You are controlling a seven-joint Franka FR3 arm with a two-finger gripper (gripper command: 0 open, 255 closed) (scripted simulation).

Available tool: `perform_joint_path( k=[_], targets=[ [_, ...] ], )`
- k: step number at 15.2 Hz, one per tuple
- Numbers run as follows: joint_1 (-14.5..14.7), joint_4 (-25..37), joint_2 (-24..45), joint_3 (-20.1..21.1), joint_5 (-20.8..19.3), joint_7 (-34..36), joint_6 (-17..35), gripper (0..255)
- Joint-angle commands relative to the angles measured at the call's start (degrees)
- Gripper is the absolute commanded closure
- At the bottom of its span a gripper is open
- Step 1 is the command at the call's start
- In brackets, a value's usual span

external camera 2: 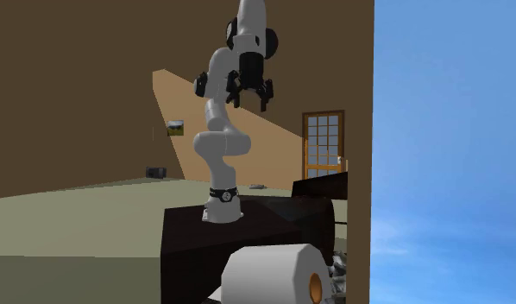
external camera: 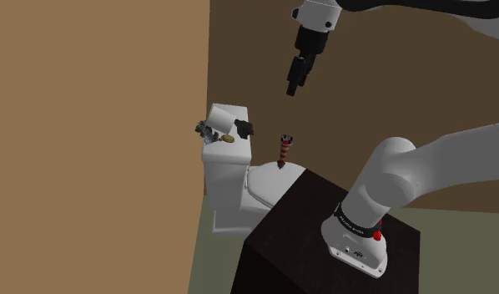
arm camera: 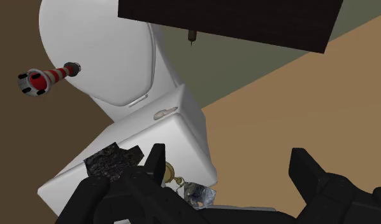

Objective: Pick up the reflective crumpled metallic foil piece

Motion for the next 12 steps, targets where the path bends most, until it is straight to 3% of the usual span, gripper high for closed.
perform_joint_path(
  k=[1,12],
  targets=[
    [0.0,0.0,0.0,0.0,0.0,0.0,0.0,0],
    [1.4,-3.4,17.1,-3.0,-2.8,-9.5,21.9,0]
  ],
)
